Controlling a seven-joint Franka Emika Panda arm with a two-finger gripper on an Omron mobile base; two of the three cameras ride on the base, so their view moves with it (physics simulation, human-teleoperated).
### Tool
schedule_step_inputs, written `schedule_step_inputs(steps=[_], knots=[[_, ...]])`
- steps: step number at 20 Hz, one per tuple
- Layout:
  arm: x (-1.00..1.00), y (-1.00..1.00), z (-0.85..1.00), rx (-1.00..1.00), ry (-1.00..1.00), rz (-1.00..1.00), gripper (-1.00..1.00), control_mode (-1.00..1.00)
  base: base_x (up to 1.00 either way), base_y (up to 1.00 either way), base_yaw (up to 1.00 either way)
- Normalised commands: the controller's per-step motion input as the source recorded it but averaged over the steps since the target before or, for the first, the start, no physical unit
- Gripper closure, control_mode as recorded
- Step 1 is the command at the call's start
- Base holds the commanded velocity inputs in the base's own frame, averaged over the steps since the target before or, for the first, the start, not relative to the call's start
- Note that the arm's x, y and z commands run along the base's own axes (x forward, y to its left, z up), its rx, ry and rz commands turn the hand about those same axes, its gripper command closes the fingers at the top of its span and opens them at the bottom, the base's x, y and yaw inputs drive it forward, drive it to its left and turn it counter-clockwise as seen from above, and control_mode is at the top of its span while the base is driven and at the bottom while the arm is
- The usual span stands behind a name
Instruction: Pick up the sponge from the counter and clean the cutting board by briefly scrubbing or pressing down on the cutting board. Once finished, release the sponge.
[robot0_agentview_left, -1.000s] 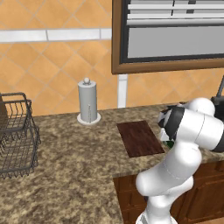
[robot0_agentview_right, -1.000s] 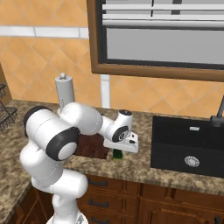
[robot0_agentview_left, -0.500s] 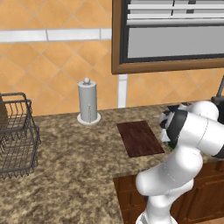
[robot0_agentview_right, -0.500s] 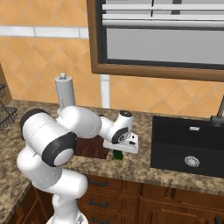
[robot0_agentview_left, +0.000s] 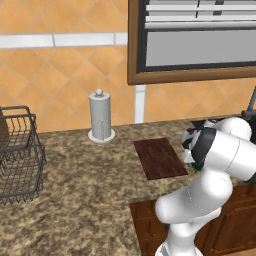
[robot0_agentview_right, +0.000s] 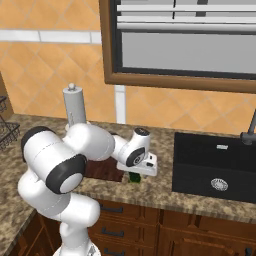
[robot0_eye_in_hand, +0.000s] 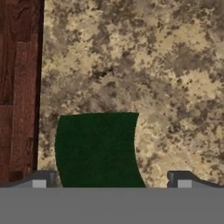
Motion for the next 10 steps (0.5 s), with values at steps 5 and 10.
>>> schedule_step_inputs(steps=[5, 10], knots=[[0.0, -0.01, -0.12, -0.09, 0.0, 0.01, -1.0, -1.0, 0.0, 0.0, 0.0], [0.0, 0.0, -0.27, -0.11, 0.0, 0.04, -1.0, -1.0, 0.0, 0.0, 0.0]])
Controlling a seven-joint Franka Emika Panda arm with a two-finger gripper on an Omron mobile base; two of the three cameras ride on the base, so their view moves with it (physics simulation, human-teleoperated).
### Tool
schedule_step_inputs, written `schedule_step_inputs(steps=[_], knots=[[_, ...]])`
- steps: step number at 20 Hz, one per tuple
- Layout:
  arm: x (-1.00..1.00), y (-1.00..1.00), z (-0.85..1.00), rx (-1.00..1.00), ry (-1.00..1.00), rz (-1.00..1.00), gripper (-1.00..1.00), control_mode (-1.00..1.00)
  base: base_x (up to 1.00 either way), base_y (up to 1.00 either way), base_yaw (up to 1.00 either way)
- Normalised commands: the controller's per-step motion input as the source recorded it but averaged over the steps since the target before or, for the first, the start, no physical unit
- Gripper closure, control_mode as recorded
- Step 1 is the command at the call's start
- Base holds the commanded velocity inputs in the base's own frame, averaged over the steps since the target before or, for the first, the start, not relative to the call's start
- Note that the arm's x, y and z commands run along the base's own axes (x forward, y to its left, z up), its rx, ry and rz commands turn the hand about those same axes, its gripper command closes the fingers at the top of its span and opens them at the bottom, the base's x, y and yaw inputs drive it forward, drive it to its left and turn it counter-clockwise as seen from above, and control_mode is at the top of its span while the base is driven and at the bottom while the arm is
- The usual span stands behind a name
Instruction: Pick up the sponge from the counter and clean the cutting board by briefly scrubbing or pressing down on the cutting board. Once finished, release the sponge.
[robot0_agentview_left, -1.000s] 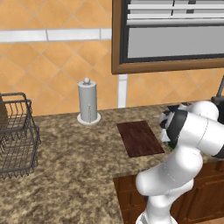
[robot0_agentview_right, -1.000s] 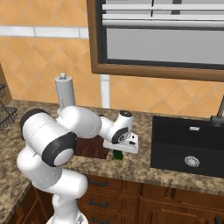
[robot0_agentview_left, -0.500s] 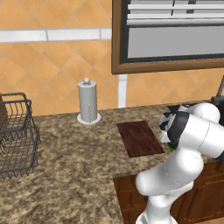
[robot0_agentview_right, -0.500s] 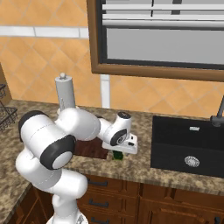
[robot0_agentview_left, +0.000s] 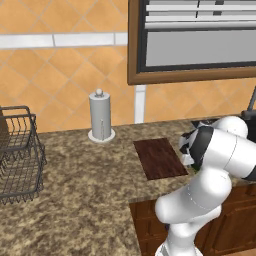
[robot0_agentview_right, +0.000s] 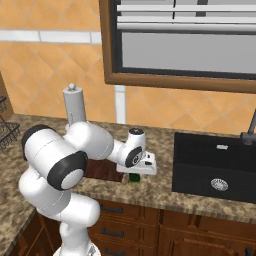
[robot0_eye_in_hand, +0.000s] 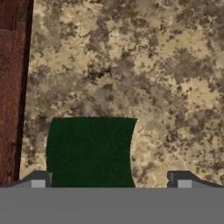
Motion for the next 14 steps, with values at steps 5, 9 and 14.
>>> schedule_step_inputs(steps=[5, 9, 14], knots=[[0.0, 0.0, -0.12, 0.0, 0.0, 0.05, -1.0, -1.0, 0.0, 0.0, 0.0], [-0.04, 0.0, -0.32, 0.0, 0.0, 0.02, -1.0, -1.0, 0.0, 0.0, 0.0], [-0.04, 0.0, -0.27, 0.0, 0.0, 0.02, -1.0, -1.0, 0.0, 0.0, 0.0]])
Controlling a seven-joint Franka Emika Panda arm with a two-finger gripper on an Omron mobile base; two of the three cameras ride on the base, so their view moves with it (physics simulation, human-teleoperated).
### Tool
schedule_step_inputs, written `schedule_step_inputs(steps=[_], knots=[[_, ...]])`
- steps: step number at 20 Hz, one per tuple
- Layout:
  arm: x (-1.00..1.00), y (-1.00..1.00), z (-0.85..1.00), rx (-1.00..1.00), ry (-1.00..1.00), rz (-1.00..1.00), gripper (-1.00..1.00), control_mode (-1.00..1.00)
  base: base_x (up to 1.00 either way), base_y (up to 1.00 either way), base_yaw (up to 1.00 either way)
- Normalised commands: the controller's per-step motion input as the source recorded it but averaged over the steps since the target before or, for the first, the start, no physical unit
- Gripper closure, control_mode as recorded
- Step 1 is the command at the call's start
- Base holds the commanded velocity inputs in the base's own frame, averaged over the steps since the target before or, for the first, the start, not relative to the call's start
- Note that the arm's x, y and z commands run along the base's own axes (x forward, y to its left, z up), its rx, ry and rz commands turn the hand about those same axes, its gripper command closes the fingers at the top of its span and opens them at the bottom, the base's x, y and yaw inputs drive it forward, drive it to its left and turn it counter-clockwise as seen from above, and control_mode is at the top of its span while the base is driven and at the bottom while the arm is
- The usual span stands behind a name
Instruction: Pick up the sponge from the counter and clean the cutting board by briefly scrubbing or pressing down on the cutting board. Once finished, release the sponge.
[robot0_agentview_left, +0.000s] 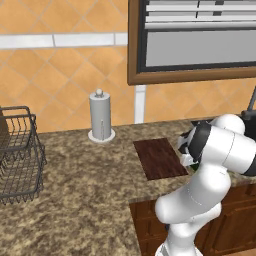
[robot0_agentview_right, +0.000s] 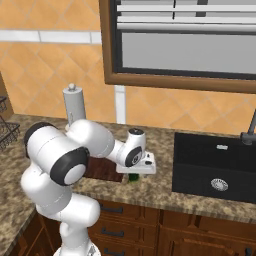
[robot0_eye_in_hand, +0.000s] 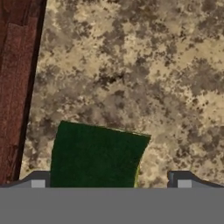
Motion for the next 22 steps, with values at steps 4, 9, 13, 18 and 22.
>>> schedule_step_inputs(steps=[4, 9, 13, 18, 22], knots=[[-0.06, -0.01, -0.16, 0.0, 0.0, 0.0, 1.0, -1.0, 0.0, 0.0, 0.0], [-0.12, -0.03, -0.1, 0.0, 0.0, 0.0, 1.0, -1.0, 0.0, 0.0, 0.0], [-0.01, 0.0, 0.01, 0.0, 0.0, 0.0, 1.0, -1.0, 0.0, 0.0, 0.0], [0.04, 0.0, 0.41, 0.04, -0.01, 0.0, 1.0, -1.0, 0.0, 0.0, 0.0], [0.36, 0.19, 0.7, 0.13, 0.0, -0.03, 1.0, -1.0, 0.0, 0.0, 0.0]])
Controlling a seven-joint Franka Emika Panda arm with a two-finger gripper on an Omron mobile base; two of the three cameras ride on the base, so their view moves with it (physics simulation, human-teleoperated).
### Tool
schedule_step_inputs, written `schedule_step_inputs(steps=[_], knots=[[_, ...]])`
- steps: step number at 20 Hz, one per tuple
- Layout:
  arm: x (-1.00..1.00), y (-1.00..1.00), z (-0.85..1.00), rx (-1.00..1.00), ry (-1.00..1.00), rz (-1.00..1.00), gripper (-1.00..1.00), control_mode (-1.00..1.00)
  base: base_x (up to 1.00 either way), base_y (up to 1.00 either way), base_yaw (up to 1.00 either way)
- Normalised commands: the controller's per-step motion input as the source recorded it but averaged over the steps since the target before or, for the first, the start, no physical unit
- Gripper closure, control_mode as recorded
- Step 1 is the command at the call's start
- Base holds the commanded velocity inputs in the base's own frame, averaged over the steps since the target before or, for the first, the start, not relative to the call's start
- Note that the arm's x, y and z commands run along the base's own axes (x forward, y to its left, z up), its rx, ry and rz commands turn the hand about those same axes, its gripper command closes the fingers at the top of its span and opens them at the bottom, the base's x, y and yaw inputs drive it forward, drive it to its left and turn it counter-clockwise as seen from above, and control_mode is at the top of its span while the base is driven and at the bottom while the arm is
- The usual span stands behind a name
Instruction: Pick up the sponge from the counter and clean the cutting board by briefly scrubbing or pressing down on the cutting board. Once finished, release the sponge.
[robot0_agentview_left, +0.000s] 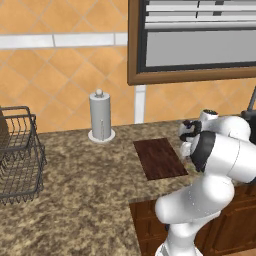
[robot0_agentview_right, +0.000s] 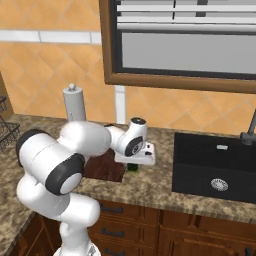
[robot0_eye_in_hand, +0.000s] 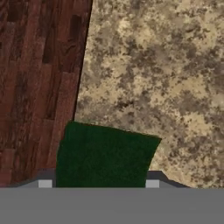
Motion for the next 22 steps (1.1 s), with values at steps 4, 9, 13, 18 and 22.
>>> schedule_step_inputs(steps=[4, 9, 13, 18, 22], knots=[[0.72, 0.71, 0.36, 0.12, 0.0, -0.1, 1.0, -1.0, 0.0, 0.0, 0.0], [0.92, 0.43, -0.08, 0.05, 0.02, -0.12, 1.0, -1.0, 0.0, 0.0, 0.0], [0.68, -0.01, -0.26, 0.0, 0.02, -0.08, 1.0, -1.0, 0.0, 0.0, 0.0], [0.62, 0.0, -0.12, 0.0, -0.03, -0.01, 1.0, -1.0, 0.0, 0.0, 0.0], [0.22, 0.0, -0.23, 0.0, -0.03, 0.0, 1.0, -1.0, 0.0, 0.0, 0.0]])
